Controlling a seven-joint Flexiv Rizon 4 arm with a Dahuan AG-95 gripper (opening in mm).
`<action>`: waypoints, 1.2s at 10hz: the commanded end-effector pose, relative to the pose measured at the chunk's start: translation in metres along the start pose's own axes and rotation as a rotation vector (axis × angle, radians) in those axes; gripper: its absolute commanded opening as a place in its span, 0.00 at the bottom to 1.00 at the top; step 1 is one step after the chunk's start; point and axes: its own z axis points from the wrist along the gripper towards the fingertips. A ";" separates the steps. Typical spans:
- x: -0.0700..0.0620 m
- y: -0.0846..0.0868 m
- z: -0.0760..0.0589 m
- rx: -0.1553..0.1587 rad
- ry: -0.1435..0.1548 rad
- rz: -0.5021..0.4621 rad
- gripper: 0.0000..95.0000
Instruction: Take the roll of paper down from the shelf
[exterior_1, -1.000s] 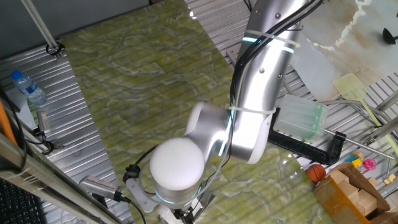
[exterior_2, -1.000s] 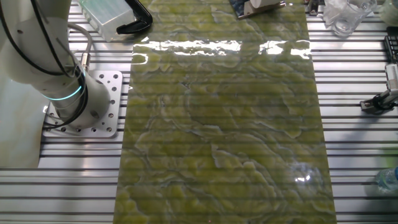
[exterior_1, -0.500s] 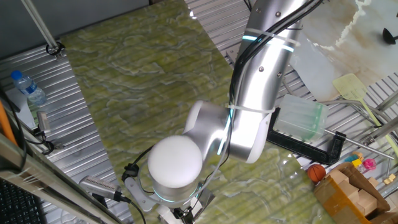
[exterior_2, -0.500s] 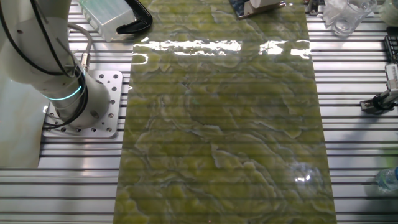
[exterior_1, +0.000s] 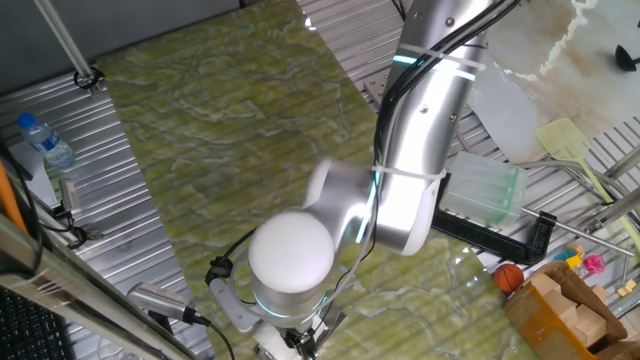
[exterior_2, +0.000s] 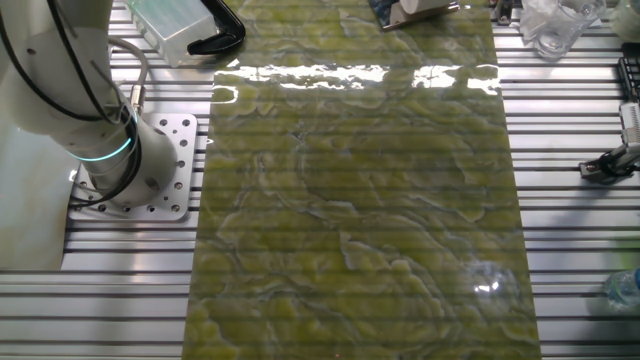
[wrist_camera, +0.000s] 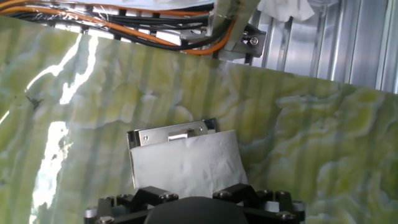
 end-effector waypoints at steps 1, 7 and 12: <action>-0.001 0.000 0.001 -0.023 -0.005 0.012 0.80; -0.001 0.002 0.001 -0.016 -0.003 0.008 0.80; -0.001 0.002 0.002 0.007 -0.002 0.008 0.40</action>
